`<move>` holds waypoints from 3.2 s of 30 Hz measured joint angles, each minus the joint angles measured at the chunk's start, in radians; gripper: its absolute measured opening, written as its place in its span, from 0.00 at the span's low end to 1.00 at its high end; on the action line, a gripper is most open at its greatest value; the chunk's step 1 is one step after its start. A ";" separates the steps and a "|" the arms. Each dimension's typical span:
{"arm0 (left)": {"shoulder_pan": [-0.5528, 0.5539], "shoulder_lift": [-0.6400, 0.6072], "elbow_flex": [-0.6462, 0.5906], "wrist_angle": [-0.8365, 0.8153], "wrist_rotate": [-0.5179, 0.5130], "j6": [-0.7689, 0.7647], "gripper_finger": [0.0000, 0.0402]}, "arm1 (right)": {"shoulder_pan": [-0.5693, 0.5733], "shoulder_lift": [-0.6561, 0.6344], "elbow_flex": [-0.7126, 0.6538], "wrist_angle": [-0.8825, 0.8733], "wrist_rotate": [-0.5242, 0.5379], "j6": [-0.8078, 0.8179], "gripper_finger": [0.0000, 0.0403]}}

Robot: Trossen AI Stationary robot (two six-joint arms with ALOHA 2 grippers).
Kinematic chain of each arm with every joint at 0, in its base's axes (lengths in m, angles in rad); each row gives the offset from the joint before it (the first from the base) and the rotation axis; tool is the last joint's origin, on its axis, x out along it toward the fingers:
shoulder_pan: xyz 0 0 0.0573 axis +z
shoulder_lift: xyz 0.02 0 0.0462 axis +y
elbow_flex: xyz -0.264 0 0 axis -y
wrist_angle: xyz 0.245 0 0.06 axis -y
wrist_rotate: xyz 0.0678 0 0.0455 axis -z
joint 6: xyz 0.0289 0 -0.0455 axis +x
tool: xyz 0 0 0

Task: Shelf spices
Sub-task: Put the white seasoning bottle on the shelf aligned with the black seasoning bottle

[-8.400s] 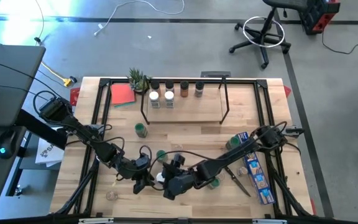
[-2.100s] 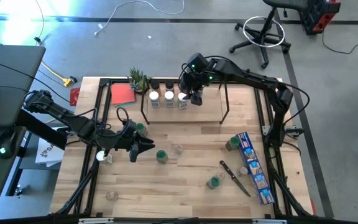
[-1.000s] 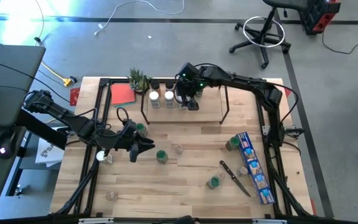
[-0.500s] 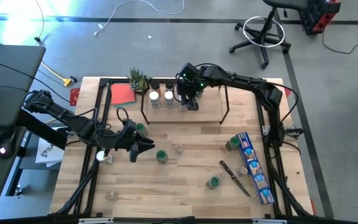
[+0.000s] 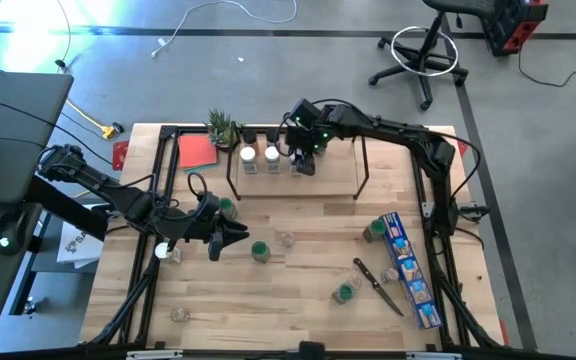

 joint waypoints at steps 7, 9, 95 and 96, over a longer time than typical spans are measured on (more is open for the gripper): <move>0.000 0.000 0.000 0.000 0.000 0.000 0.34 | -0.001 0.000 0.000 0.000 0.017 0.000 0.51; 0.000 0.000 0.000 0.000 0.000 0.000 0.34 | -0.001 0.000 0.000 0.001 0.020 0.000 0.53; 0.019 0.148 0.378 -1.337 0.701 -0.157 0.15 | 0.323 0.000 0.575 -0.191 0.043 0.046 0.72; 0.019 0.142 0.366 -1.338 0.720 -0.157 0.18 | 0.321 0.000 0.575 -0.190 0.044 0.046 0.72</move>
